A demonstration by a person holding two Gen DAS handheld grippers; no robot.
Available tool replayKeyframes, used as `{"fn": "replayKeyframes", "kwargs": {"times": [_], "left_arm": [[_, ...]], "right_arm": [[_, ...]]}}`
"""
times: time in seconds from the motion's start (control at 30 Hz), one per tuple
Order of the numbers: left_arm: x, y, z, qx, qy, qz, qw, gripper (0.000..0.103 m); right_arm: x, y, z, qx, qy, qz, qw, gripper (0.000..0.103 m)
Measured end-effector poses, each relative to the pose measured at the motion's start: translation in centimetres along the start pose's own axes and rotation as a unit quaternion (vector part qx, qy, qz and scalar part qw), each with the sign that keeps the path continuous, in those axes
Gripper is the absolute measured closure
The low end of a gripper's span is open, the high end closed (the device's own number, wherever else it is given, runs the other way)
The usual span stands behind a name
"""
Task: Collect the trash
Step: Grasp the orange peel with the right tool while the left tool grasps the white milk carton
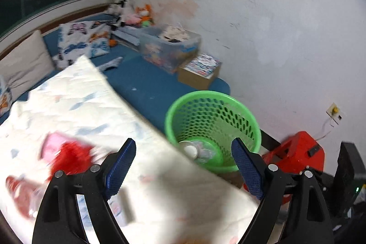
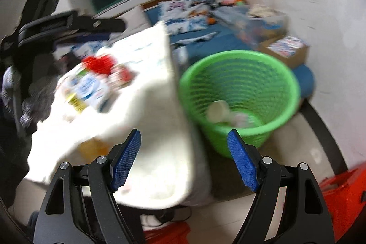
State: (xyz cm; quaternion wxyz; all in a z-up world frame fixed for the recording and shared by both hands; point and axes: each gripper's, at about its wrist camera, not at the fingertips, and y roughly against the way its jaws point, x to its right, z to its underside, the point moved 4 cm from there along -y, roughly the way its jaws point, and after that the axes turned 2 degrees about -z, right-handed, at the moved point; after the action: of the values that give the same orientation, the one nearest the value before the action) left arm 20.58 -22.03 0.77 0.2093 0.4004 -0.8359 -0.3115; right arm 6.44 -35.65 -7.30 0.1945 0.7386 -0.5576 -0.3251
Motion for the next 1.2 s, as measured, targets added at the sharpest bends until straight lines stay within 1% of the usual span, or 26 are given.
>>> {"fn": "replayKeyframes", "kwargs": {"times": [0.03,0.07,0.2,0.33,0.4,0.53,0.67,0.77,0.83,0.87,0.93,1.0,1.1,1.2], "left_arm": [[-0.7,0.8,0.3,0.004,0.006,-0.005,1.0000,0.021],[-1.6,1.8,0.9,0.008,0.016,-0.018,0.9997,0.021],[-4.9,4.9,3.2,0.023,0.046,-0.037,0.9980,0.020],[-8.1,7.2,5.8,0.026,0.079,-0.054,0.9951,0.020],[-9.3,7.9,6.8,0.029,0.089,-0.061,0.9937,0.020],[-11.5,9.8,9.1,0.040,0.101,-0.086,0.9904,0.020],[-13.4,10.3,11.1,0.037,0.114,-0.095,0.9881,0.020],[-14.0,9.8,12.3,0.028,0.118,-0.099,0.9877,0.020],[-14.2,9.2,12.6,0.022,0.116,-0.103,0.9877,0.020],[-14.2,9.0,12.7,0.021,0.113,-0.105,0.9879,0.020],[-14.3,8.9,12.9,0.023,0.115,-0.100,0.9880,0.020],[-14.5,8.9,13.2,0.027,0.125,-0.097,0.9871,0.020],[-14.4,8.5,13.2,0.023,0.139,-0.080,0.9868,0.029],[-13.6,8.0,12.5,0.024,0.134,-0.068,0.9883,0.030]], "right_arm": [[-1.1,-0.3,0.2,-0.004,0.010,-0.008,1.000,0.025],[-2.6,-0.7,0.6,-0.011,0.023,-0.021,0.999,0.025],[-7.7,-2.9,2.1,-0.037,0.067,-0.050,0.996,0.025],[-10.1,-5.2,3.3,-0.056,0.090,-0.052,0.993,0.026],[-10.9,-6.4,3.8,-0.068,0.097,-0.048,0.992,0.028],[-11.0,-8.3,3.9,-0.078,0.108,-0.031,0.991,0.029],[-11.0,-9.6,3.9,-0.080,0.115,-0.014,0.990,0.034],[-11.2,-10.0,3.8,-0.076,0.125,-0.001,0.989,0.040],[-11.5,-10.2,3.6,-0.073,0.129,-0.001,0.989,0.048],[-11.5,-10.2,3.6,-0.073,0.129,0.000,0.989,0.049],[-11.5,-10.0,3.5,-0.070,0.128,0.000,0.989,0.054],[-11.4,-9.7,3.4,-0.064,0.130,-0.004,0.989,0.056],[-11.2,-9.5,3.4,-0.061,0.129,-0.004,0.990,0.058],[-11.1,-9.1,3.4,-0.059,0.122,-0.009,0.991,0.059]]}}
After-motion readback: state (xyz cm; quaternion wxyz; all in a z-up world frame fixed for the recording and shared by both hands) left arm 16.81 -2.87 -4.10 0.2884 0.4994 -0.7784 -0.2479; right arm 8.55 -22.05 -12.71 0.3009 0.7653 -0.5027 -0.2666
